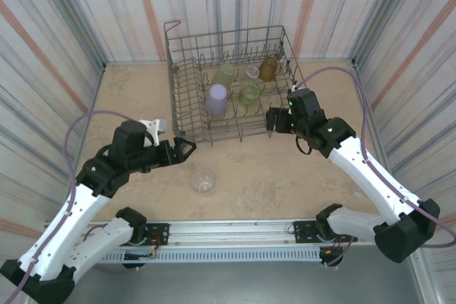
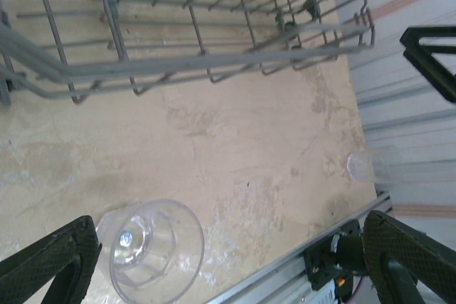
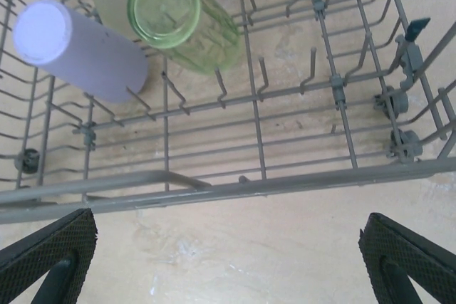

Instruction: Load the cups into the dish rack

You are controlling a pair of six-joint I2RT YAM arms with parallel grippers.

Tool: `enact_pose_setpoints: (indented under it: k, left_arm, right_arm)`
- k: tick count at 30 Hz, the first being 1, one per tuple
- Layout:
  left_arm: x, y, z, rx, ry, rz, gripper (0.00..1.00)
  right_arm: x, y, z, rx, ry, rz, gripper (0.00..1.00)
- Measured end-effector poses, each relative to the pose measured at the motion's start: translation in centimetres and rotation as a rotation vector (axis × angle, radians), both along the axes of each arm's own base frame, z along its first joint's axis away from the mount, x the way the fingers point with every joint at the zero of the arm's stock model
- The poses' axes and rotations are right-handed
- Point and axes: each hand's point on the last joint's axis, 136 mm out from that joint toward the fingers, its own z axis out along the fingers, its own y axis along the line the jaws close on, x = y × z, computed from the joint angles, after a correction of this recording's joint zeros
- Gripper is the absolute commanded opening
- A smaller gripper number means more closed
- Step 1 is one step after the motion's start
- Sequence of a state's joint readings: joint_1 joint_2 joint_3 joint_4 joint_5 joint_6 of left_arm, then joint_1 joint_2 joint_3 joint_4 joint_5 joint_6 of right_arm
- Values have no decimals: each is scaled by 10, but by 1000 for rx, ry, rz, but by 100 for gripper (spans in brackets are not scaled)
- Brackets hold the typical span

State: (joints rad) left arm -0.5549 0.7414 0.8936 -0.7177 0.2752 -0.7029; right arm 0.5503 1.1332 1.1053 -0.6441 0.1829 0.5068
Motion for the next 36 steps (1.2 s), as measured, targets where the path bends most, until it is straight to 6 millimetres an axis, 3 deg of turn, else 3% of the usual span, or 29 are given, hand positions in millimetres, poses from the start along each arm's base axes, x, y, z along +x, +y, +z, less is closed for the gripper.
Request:
enact_pose_setpoints:
  k: [8, 14, 19, 36]
  left_arm:
    - [-24, -22, -19, 78, 18, -48, 99]
    - [-31, -42, -34, 145, 27, -85, 99]
    - [-30, -52, -50, 209, 44, -93, 97]
    - [-19, -75, -110, 387, 83, -108, 74]
  right_arm:
    - [-28, -12, -37, 7, 73, -5, 99]
    - [-45, -20, -31, 61, 33, -21, 99]
    - [-53, -24, -38, 81, 41, -38, 99]
    - [-54, -20, -48, 72, 72, -41, 99]
